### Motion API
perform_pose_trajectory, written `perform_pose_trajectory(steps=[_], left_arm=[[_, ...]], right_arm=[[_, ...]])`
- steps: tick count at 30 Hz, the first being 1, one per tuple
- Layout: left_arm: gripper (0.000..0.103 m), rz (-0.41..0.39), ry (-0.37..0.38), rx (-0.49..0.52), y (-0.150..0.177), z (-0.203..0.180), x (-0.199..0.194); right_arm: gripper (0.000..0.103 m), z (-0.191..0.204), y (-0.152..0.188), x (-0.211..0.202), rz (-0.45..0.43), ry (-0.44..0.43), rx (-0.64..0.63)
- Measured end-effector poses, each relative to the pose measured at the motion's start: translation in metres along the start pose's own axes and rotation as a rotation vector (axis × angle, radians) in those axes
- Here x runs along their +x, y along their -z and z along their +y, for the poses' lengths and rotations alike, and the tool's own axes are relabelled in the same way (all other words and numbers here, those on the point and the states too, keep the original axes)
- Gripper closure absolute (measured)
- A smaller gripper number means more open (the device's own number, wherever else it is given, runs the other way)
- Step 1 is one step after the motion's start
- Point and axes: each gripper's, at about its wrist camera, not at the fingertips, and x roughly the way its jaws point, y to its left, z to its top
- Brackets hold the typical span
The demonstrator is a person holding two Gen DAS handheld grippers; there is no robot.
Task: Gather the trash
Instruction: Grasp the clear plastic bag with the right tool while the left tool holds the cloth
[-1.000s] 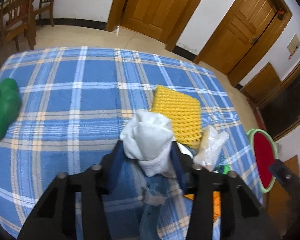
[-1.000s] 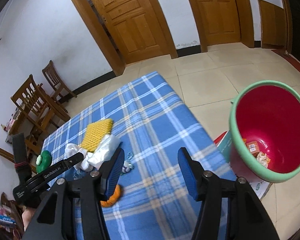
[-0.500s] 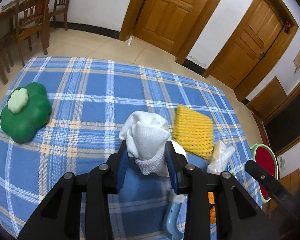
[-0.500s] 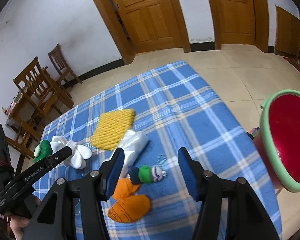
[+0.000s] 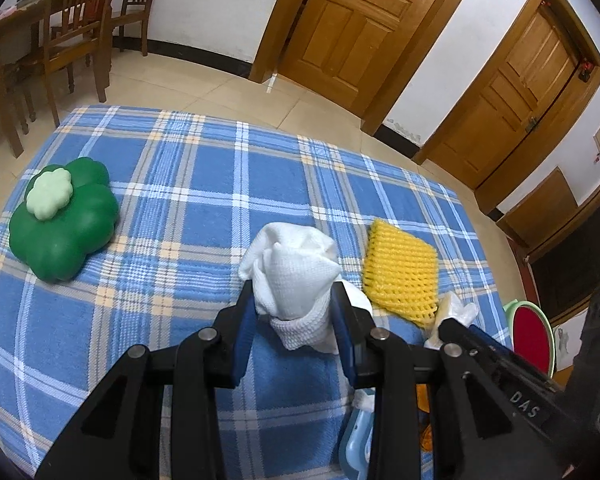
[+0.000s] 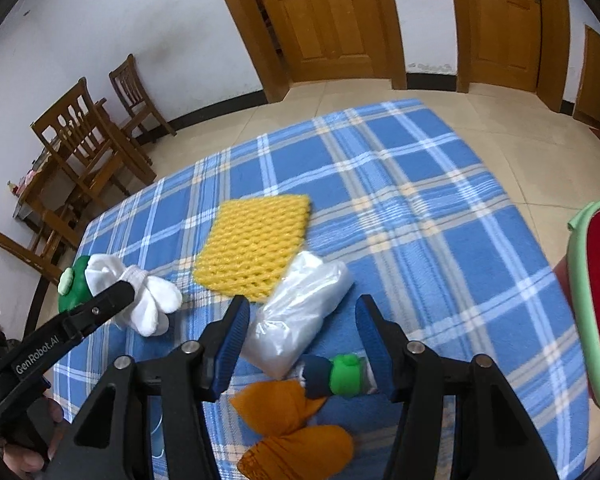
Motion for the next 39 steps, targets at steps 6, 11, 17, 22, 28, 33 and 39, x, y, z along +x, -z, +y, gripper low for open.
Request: perform_pose_trajectory(steps=[6, 11, 17, 22, 28, 33, 39], left_arm=[[0.067, 0.002, -0.002, 0.004, 0.000, 0.000, 0.001], [0.067, -0.003, -0.002, 0.015, 0.001, -0.005, 0.000], [0.067, -0.015, 0.006, 0.036, 0.004, -0.015, -0.005], [0.067, -0.029, 0.019, 0.047, 0.006, -0.022, -0.016], [0.067, -0.038, 0.022, 0.054, 0.013, -0.030, -0.032], [0.067, -0.047, 0.039, 0.066, 0.017, -0.040, -0.049], [0.067, -0.053, 0.052, 0.095, 0.024, -0.058, -0.065]], right_arm=[[0.052, 0.001, 0.000, 0.002, -0.006, -0.020, -0.002], [0.056, -0.001, 0.003, -0.003, -0.027, -0.058, 0.014], [0.056, -0.003, 0.004, -0.023, -0.085, -0.109, 0.020], [0.056, -0.007, 0.004, -0.042, -0.121, -0.140, 0.029], [0.056, -0.016, 0.009, -0.067, -0.163, -0.159, 0.048], [0.056, -0.025, 0.014, -0.084, -0.187, -0.163, 0.067], [0.056, -0.043, 0.022, -0.107, -0.220, -0.161, 0.095]])
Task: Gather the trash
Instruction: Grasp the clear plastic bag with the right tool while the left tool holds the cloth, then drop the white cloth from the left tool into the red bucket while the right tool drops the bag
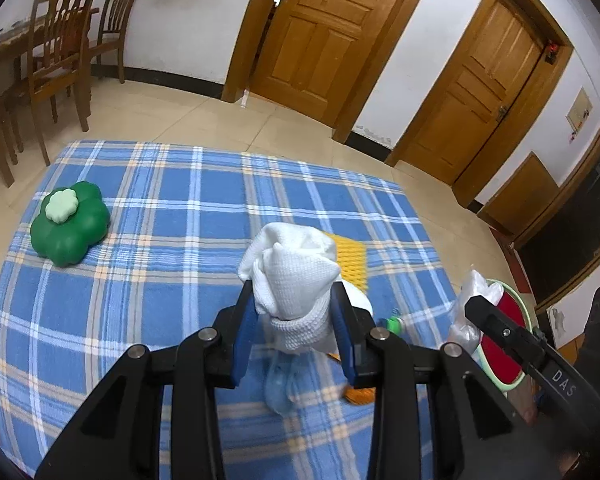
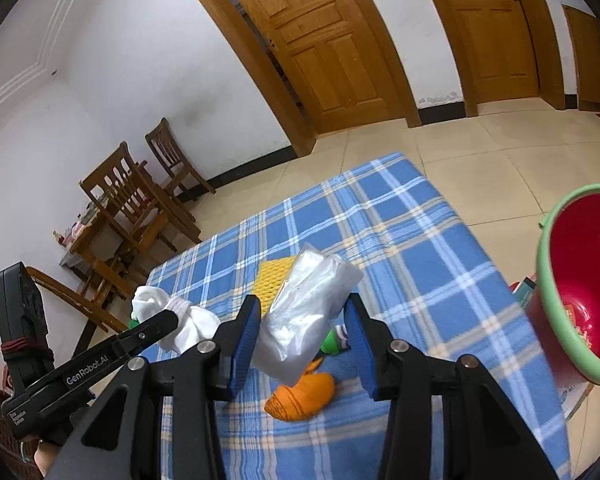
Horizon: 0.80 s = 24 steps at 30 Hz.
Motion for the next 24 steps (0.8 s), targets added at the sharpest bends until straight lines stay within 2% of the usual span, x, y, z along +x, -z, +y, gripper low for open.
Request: perform_pose_trajectory(steps=[11, 24], left_arm=[[0.067, 0.010, 0.051, 0.070, 0.012, -0.052, -0.015], [0.067, 0.072, 0.148, 0.202, 0.029, -0.137, -0.007]], right_arm=[[0.056, -0.040, 0.002, -0.054, -0.077, 0.036, 0.067], [0.056, -0.114, 0.002, -0.112, -0.173, 0.111, 0.188]])
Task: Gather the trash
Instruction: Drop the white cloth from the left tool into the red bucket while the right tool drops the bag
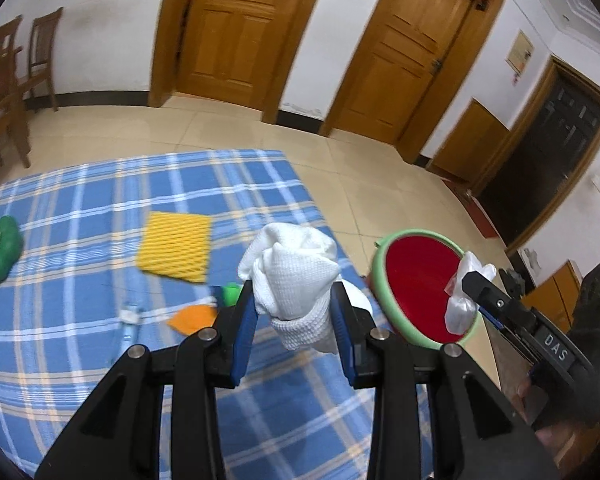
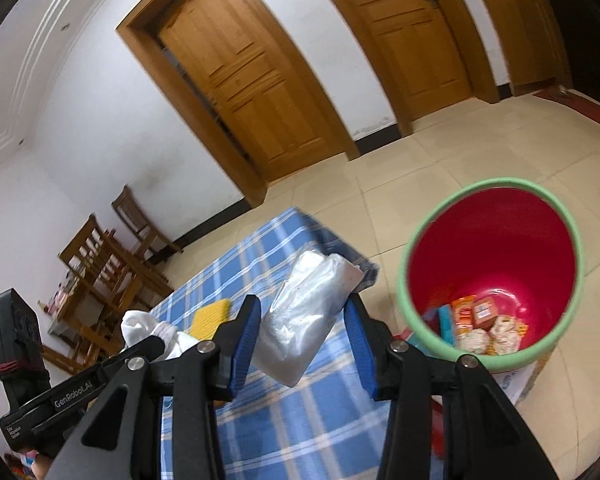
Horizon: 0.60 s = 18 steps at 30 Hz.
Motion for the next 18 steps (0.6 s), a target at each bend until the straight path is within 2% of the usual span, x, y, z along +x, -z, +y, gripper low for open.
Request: perform_pose_trajectory(steps=[8, 18], left_arm=[[0.067, 0.046, 0.041, 0.078, -0.003, -0.044, 0.025], [0.067, 0.091, 0.068, 0.184, -0.011, -0.094, 0.063]], right_arm=[[0.056, -0.049, -0.010, -0.016, -0.038, 0.058, 0.075], [0.056, -0.093, -0.015, -0.018, -0.045, 0.114, 0.145]])
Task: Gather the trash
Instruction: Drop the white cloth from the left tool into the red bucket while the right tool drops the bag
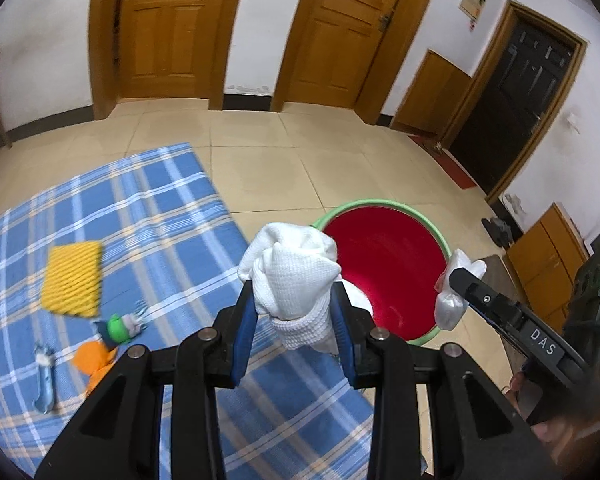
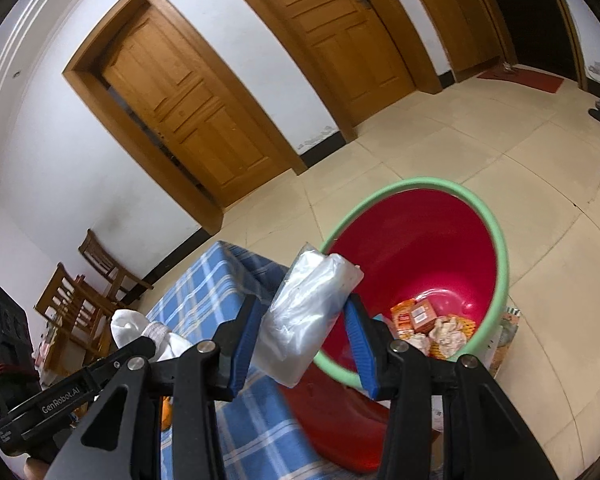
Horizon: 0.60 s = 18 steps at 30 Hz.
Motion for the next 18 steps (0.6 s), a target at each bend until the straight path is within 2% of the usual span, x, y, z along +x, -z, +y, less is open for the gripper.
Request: perform_pose_trajectory(steps=[18], left_arm=[[0.067, 0.079, 0.018, 0.114, -0.004, -0.048, 0.074]], right_arm=[[0.056, -0.074, -0.002, 0.021, 0.034, 0.106, 0.127]])
